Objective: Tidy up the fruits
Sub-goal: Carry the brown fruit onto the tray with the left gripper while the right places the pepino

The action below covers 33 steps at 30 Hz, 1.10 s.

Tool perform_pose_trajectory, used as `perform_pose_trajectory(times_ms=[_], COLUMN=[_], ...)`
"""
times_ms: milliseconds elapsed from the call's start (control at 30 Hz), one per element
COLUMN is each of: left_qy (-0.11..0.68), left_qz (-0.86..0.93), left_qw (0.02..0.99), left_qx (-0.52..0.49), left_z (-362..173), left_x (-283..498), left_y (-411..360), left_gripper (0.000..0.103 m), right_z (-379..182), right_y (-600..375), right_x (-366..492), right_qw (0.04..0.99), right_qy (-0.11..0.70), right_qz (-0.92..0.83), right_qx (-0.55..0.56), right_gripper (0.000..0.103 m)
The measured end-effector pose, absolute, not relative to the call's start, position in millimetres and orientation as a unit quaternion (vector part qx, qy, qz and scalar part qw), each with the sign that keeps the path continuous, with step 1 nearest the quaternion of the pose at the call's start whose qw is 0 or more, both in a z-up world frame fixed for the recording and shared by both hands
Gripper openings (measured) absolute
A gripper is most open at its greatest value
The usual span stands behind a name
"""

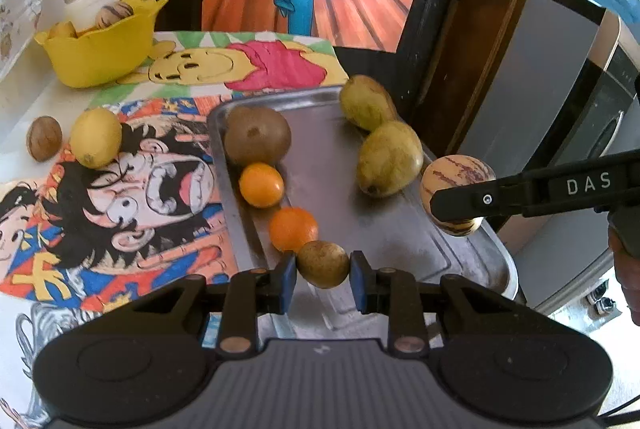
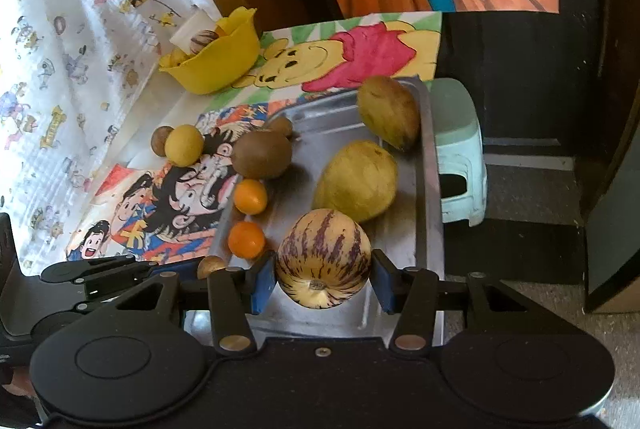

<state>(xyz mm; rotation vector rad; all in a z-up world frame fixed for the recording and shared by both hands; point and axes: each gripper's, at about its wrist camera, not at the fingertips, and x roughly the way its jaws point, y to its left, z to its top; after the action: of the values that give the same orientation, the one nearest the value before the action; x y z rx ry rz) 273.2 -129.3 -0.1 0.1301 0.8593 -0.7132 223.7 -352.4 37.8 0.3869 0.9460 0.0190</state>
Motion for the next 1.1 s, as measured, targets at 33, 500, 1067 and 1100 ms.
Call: perform_pose_trajectory(times_ms=[33,500,1067,1100], left_qy=[0.411,0.425,0.432,0.433], left_qz=[-0.336,-0.31,-0.307,-0.308], left_qw=[0.845,0.848,0.845,0.845], left_qx=[0.062,0.066,0.067,0.067], left_z=[-2,-14,-19,-19], left_x=[272,274,275,275], left_y=[-131,-143,-143,-142], left_gripper=[0.031,0.031,0.032,0.032], right_z=[36,19,10,10], right_y=[-352,-356,-357,-357], right_x=[223,233,242,242], right_qw=[0.871,0.871,0.867,0.867], right_qy=[0.454,0.46,0.469,0.469], right_qz=[0.007,0.002,-0.001,-0.001], right_qx=[0.186,0.175,0.169,0.169], right_gripper=[0.052,0.052,0.052,0.052])
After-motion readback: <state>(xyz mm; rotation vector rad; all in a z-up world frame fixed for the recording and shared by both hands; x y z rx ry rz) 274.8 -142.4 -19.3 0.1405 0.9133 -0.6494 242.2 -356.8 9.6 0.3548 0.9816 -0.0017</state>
